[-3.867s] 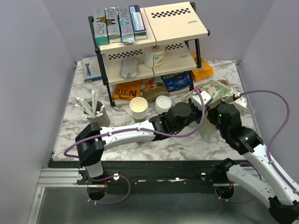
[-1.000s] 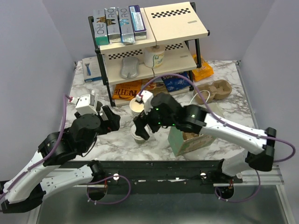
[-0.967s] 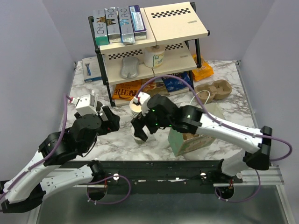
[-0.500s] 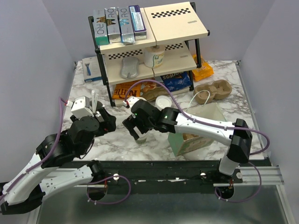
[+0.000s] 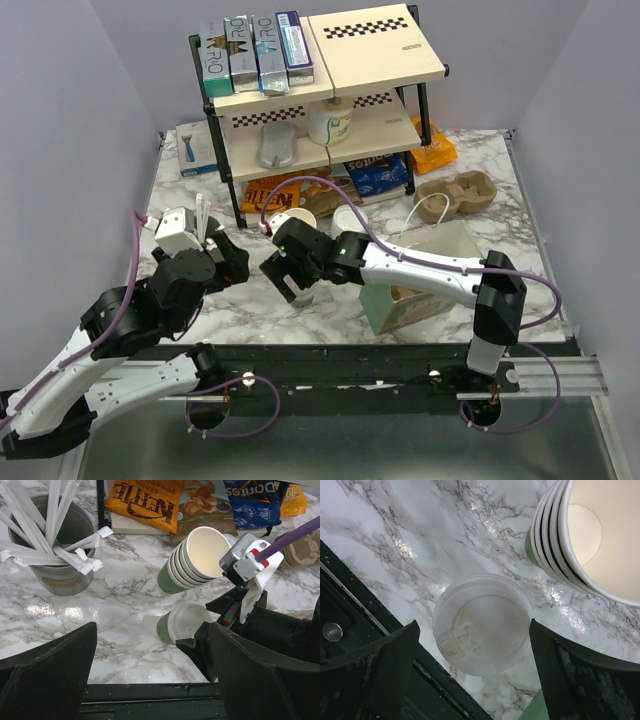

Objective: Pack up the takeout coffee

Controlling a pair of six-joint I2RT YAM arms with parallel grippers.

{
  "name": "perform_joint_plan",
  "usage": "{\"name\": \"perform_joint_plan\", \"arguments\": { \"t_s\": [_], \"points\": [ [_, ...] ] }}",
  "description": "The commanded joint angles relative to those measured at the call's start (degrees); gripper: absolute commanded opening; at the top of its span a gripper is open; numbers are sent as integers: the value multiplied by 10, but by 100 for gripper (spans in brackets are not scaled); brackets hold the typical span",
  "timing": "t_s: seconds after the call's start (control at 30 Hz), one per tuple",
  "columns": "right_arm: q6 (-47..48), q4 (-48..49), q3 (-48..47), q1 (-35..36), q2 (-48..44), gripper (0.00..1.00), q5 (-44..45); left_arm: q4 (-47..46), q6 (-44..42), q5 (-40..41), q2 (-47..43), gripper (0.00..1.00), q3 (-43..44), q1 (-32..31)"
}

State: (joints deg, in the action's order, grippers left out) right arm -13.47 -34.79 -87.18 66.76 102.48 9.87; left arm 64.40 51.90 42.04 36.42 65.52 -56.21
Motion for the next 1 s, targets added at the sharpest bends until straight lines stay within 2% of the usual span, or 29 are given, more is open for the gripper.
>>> {"name": "perform_joint_plan", "arguments": {
  "t_s": [0.0, 0.3, 0.63, 0.83, 0.97],
  "points": [
    [-1, -18, -8, 3, 20, 100, 3, -7, -8, 17, -4, 99, -7, 1],
    [-1, -18, -9, 2, 28, 100, 26, -10, -12, 18, 5, 99, -8, 1],
    [4, 30, 19, 2, -37, 100, -32, -19, -22, 22, 10, 99, -9, 2],
    [23, 32, 25, 2, -31, 100, 21, -15, -19, 22, 8, 99, -9, 2],
    [33, 30, 17, 1, -18, 100, 16, -13, -15, 22, 9, 99, -8, 2]
  ]
}}
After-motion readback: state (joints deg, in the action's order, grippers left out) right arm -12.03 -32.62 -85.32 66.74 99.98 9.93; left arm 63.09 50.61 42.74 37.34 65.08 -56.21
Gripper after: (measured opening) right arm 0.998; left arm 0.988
